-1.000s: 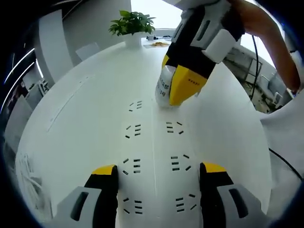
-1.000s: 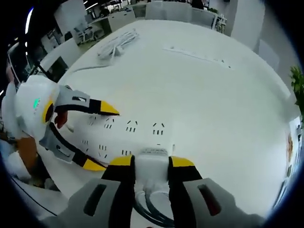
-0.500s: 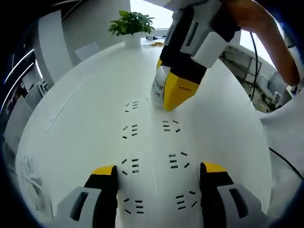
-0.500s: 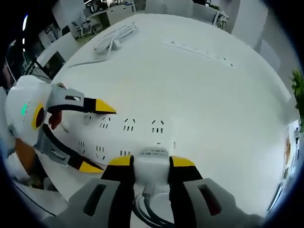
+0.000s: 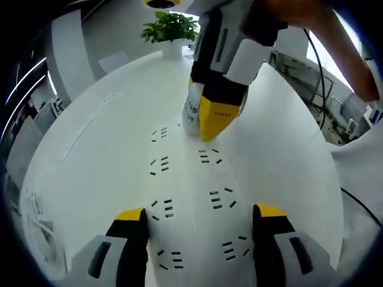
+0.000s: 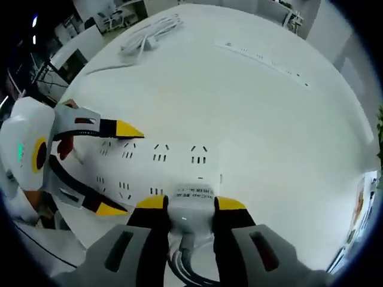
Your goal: Straighten the power strip on the desk, plug the charger into it
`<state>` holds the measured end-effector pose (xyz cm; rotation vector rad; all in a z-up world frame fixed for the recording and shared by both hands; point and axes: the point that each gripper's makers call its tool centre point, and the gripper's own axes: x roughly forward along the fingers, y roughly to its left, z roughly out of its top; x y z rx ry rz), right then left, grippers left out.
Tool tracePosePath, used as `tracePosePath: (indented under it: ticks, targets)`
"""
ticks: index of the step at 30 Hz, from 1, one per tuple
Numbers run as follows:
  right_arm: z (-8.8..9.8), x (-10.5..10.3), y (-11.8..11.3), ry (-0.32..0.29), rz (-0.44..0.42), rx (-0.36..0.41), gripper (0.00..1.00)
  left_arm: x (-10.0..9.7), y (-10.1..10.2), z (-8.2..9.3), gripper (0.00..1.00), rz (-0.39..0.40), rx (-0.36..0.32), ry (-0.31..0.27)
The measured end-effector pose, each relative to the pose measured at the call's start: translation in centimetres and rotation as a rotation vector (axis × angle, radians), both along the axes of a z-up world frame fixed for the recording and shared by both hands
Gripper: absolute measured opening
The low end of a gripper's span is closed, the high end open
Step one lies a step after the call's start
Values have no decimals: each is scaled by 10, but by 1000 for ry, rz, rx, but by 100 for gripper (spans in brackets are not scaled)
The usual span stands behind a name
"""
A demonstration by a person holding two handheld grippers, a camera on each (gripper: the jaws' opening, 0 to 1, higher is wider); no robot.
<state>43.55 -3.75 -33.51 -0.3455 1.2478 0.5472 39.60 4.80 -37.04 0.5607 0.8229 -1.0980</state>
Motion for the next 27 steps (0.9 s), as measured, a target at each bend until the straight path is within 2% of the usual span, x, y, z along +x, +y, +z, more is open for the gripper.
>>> tracePosePath:
  ticks: [5,10,13,18,20,22,24,25,27]
  targets:
    - [-1,2,2,-9,18,-23,26,1,0,0,71,22,-2,2]
    - [-2,5,2,-52,11,-7,27,2,1,0,72,40,-9,5]
    - [-1,8,2,-85,-15,24,28,2,1,0,72,46,-8,9]
    - [2,9,6,-172,-3,101,29,4,1,-2,73,58,-24,24]
    - [5,9,10,-195,9,131,34,4,1,-2,73,59,-26,26]
    - [14,7,18,-215,-19,199,50,5,1,-2,73,61,-27,26]
    - [29,7,22,-252,-25,235,55,4,1,-2,73,63,-29,25]
    - [34,13,18,-274,-24,237,56,4,1,-2,73,63,-29,25]
    - [47,9,14,-319,-13,220,57,4,1,-2,73,64,-33,24]
